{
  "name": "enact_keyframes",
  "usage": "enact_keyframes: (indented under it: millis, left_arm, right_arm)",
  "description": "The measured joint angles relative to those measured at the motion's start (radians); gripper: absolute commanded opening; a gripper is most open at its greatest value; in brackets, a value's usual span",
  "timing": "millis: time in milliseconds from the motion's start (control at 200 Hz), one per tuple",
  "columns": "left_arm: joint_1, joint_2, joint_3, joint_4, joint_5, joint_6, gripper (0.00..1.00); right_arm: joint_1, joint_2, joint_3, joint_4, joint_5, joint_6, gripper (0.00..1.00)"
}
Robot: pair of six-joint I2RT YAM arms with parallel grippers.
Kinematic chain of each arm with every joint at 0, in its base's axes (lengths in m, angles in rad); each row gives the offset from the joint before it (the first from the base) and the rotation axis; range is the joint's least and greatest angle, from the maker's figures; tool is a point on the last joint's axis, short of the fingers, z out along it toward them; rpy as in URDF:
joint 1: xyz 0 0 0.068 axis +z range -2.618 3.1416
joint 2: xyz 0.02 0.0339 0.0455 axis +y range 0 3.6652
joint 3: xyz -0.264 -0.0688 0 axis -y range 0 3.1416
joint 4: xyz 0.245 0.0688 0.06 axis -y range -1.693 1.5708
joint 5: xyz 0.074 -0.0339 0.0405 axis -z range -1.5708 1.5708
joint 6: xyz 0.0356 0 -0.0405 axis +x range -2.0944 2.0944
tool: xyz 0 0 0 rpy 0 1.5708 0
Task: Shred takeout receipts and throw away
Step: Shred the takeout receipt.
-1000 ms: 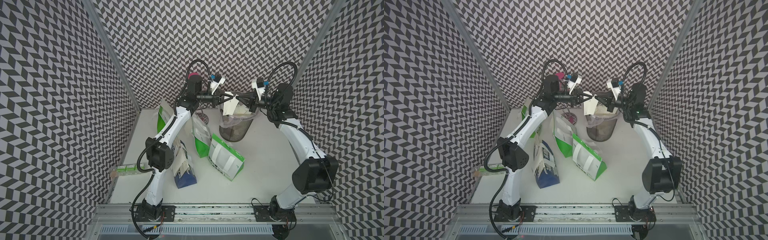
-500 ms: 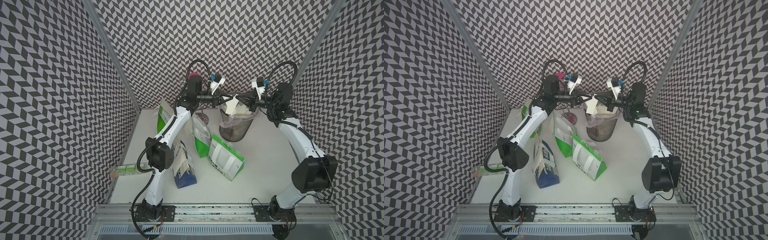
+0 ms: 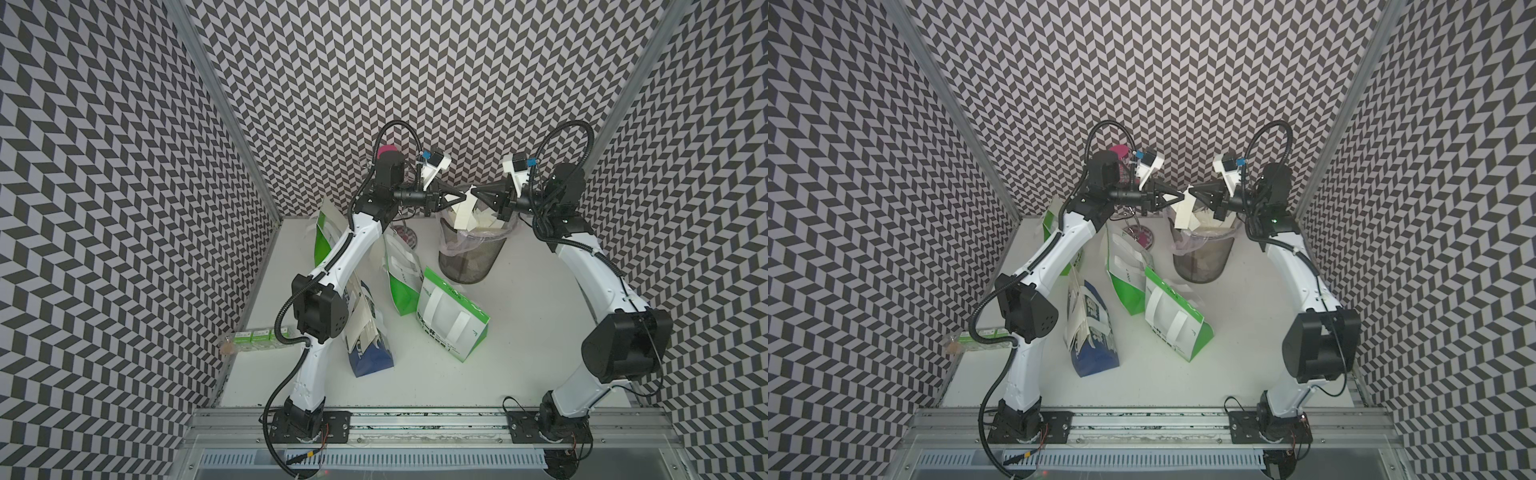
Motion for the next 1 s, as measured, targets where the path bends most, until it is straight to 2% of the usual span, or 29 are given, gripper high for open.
enact_keyframes:
  millis: [115,200,370,396,451,481,576,676,711,866,1001]
  left_arm:
    - [0.0,0.002,0.0,-0.002,0.006,0.0,0.08]
    - [0.0,0.004,0.001,-0.003,0.008,0.001,0.0]
    - [0.0,0.006,0.009,-0.016,0.007,0.005,0.0]
    - [0.0,0.006,0.01,-0.018,0.007,0.007,0.0]
    - [0.0,0.006,0.011,-0.021,0.0,0.011,0.0]
    - [0.0,0.006,0.011,-0.022,-0.006,0.013,0.0]
    - [0.0,0.006,0.011,-0.022,-0.024,0.016,0.0]
    - [0.0,0.005,0.011,-0.012,-0.043,0.006,0.0]
    - [0.0,0.005,0.011,0.0,-0.048,-0.001,0.0]
    - [0.0,-0.023,-0.027,0.083,-0.057,-0.046,0.0]
    - [-0.001,-0.051,-0.042,0.156,-0.05,-0.089,0.0]
  right_arm:
    - [0.004,0.0,0.002,0.001,-0.001,0.0,0.0]
    - [0.008,0.0,0.002,0.001,-0.001,0.0,0.0]
    - [0.01,0.001,0.002,0.0,0.0,0.0,0.0]
    - [0.01,0.001,0.002,0.0,0.0,0.0,0.07]
    - [0.01,0.001,0.004,-0.003,0.0,0.005,0.3]
    - [0.008,0.001,0.006,-0.003,0.003,0.003,0.39]
    - [0.0,0.001,0.006,0.005,0.005,0.015,0.53]
    - [-0.014,-0.002,-0.015,0.062,0.001,0.068,0.6]
    - [-0.019,-0.002,-0.031,0.093,-0.009,0.098,0.65]
    - [-0.024,-0.002,-0.129,0.261,-0.066,0.254,0.66]
    - [-0.016,0.003,-0.148,0.326,-0.11,0.341,0.64]
